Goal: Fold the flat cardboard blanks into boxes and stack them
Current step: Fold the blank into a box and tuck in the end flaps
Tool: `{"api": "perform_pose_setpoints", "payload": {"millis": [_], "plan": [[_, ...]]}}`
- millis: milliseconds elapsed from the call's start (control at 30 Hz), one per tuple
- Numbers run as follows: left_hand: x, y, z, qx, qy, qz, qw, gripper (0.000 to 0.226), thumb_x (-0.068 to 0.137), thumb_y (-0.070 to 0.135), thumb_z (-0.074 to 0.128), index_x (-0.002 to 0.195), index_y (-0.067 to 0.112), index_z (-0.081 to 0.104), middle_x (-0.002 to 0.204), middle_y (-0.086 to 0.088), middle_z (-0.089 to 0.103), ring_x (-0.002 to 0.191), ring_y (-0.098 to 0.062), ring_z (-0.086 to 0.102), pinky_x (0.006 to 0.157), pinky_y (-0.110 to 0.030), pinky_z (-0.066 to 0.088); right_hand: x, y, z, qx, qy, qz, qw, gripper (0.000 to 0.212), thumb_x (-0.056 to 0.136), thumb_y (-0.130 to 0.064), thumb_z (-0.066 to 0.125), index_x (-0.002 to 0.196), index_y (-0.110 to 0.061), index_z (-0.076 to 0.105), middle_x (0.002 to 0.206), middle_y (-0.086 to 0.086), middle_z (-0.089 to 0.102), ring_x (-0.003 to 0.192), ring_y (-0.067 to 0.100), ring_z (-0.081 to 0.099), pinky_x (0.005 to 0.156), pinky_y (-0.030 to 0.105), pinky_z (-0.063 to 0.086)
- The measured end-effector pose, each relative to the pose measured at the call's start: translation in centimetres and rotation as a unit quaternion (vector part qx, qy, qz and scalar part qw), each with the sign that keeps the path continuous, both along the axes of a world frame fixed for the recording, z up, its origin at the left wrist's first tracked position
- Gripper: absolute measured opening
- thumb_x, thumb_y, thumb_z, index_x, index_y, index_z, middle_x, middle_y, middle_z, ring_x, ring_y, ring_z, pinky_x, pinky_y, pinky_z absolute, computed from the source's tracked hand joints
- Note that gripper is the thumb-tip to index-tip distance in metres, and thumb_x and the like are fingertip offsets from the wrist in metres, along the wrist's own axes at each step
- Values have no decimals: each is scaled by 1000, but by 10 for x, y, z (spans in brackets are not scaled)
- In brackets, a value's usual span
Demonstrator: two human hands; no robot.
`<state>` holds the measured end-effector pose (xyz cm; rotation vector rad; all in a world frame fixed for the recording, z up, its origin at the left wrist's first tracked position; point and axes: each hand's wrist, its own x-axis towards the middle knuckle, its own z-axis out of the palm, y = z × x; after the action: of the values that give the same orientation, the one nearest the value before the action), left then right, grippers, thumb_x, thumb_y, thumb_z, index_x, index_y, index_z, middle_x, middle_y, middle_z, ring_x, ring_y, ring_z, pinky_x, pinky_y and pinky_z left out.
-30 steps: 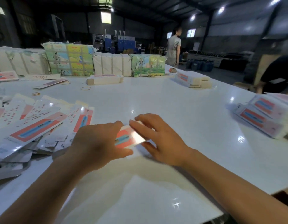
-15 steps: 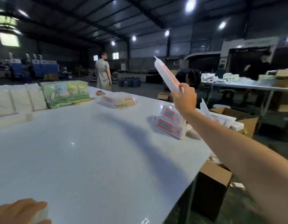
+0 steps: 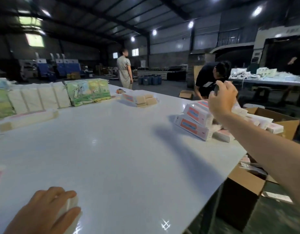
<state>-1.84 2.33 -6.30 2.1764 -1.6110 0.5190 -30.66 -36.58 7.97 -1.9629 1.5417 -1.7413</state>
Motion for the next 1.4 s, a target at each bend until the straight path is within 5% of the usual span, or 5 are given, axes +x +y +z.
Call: {"api": "perform_pose_setpoints", "payload": {"millis": [233, 433, 867, 1167, 1400], "plan": [[-28, 10, 26, 106, 70, 57, 990, 54, 86, 58, 25, 124, 32, 53, 125, 14, 48, 115, -8, 42, 95, -21, 33, 146, 167, -30, -84, 219, 440, 867, 21, 91, -10, 56, 107, -14, 71, 113, 0, 67, 102, 15, 56, 83, 8, 33], [-22, 18, 18, 52, 104, 37, 992, 33, 91, 35, 52, 117, 17, 60, 122, 1, 55, 112, -18, 42, 96, -31, 34, 202, 231, -113, -37, 401, 504, 764, 23, 93, -19, 50, 108, -15, 68, 115, 0, 63, 111, 22, 52, 90, 29, 40], [22, 38, 64, -7, 199, 190, 961, 38, 88, 39, 54, 124, 27, 54, 127, 4, 52, 115, -18, 48, 93, -36, 41, 206, 225, -130, -52, 358, 534, 764, 16, 90, -12, 58, 96, -18, 72, 114, -4, 66, 107, 21, 57, 84, 27, 39], [113, 121, 99, 296, 137, 461, 825, 42, 75, 58, 59, 94, 23, 47, 106, -4, 50, 99, -24, 38, 75, -38, 40, 209, 222, -132, -55, 350, 537, 765, 16, 92, -15, 57, 97, -16, 73, 113, -5, 67, 107, 20, 58, 86, 26, 40], [116, 125, 85, 243, 137, 470, 837, 33, 74, 44, 59, 95, 22, 48, 86, -2, 44, 95, -26, 38, 68, -36, 36, 209, 222, -133, -51, 353, 537, 764, 16, 93, -16, 56, 96, -16, 72, 113, -3, 67, 107, 20, 58, 85, 26, 39]]}}
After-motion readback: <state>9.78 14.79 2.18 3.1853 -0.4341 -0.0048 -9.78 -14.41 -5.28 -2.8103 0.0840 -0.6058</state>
